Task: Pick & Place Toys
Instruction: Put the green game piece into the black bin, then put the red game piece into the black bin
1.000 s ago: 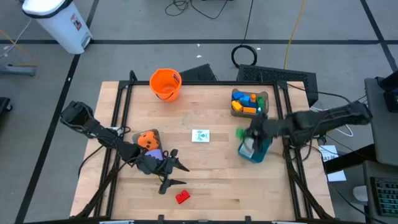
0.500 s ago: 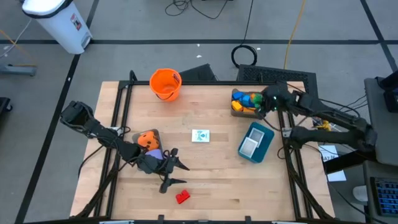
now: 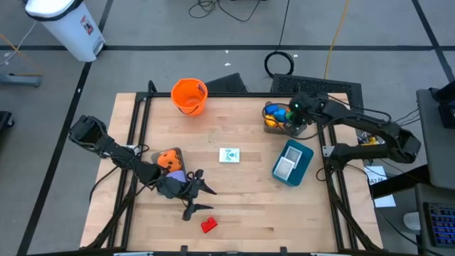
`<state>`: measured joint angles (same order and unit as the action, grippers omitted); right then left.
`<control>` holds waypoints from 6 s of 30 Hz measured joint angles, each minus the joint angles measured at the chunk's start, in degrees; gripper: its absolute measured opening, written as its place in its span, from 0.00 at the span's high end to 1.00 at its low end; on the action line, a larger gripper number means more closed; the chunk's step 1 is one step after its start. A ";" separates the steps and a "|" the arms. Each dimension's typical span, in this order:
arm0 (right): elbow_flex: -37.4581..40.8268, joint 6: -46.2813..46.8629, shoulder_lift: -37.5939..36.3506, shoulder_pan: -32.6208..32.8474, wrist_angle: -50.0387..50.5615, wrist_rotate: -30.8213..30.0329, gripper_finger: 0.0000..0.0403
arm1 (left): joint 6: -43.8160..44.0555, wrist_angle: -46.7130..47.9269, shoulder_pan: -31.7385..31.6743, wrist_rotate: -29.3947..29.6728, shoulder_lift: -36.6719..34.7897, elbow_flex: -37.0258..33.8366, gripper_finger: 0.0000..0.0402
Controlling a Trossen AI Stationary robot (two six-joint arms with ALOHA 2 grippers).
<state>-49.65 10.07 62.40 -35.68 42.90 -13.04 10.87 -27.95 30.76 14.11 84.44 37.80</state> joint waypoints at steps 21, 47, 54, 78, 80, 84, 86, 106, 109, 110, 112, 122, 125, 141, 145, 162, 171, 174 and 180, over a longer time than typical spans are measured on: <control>0.00 -2.15 4.52 -0.02 0.22 -0.25 0.66 | 0.02 0.82 0.00 -0.01 0.00 0.00 0.37; 0.02 -1.01 -1.93 34.63 -39.73 23.67 0.58 | 4.55 14.05 5.24 4.57 1.10 9.17 0.37; 0.07 -5.55 7.91 48.67 -42.04 5.22 0.58 | 16.07 24.14 8.97 6.35 11.28 18.08 0.37; 0.04 -12.69 31.28 55.23 -64.93 -3.39 0.58 | 53.39 48.90 12.55 6.10 27.56 34.84 0.37; 0.04 -13.26 31.23 54.83 -65.52 -3.39 0.58 | 55.17 50.01 12.90 6.22 27.54 34.84 0.37; 0.04 -13.79 31.28 54.26 -65.38 -3.39 0.58 | 58.17 53.32 13.26 5.69 27.56 34.83 0.37; 0.04 -13.79 31.26 54.10 -65.40 -3.39 0.58 | 59.12 55.50 13.27 5.64 27.65 34.73 0.37; 0.04 -13.79 31.26 54.05 -65.29 -3.32 0.58 | 50.47 65.77 9.29 1.37 25.82 34.77 0.37; 0.04 -13.79 31.26 54.05 -65.29 -3.30 0.58 | 47.04 65.79 8.10 -0.44 23.22 34.77 0.37; 0.04 -13.79 31.26 54.05 -65.29 -3.30 0.58 | 46.14 65.90 7.93 -0.67 22.18 34.77 0.37; 0.04 -13.79 31.26 54.05 -65.31 -3.31 0.58 | 44.55 65.96 7.74 -1.29 19.87 34.77 0.37; 0.04 -13.77 31.26 54.12 -65.34 -3.19 0.58 | 63.40 65.84 10.25 -4.46 10.62 34.77 0.37; 0.04 -13.77 31.26 54.12 -65.32 -3.19 0.58 | 73.96 66.43 10.85 -3.94 10.91 34.77 0.37; 0.04 -16.06 31.24 54.14 -62.78 -3.17 0.58 | 103.53 67.11 11.13 -15.58 23.04 37.27 0.37; 0.04 -17.52 31.24 54.12 -62.78 -3.17 0.58 | 103.69 67.20 10.95 -15.64 25.13 40.16 0.37; 0.04 -17.13 31.24 54.10 -62.82 -3.17 0.58 | 102.55 73.87 10.51 -21.59 29.50 41.17 0.37; 0.44 -16.55 31.24 54.12 -62.87 -3.19 0.58 | 96.34 76.17 9.42 -19.85 29.47 41.11 0.37; 1.28 -16.52 31.24 54.11 -62.80 -3.17 0.58 | 93.49 76.26 9.05 -18.84 29.49 41.11 0.37; 3.58 -16.46 31.24 54.12 -66.36 -3.26 0.58 | 89.15 76.58 8.07 -18.60 29.47 41.11 0.41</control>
<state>-46.07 -6.40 93.65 18.44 -23.46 -16.29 100.02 48.63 38.83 -4.49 113.91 78.91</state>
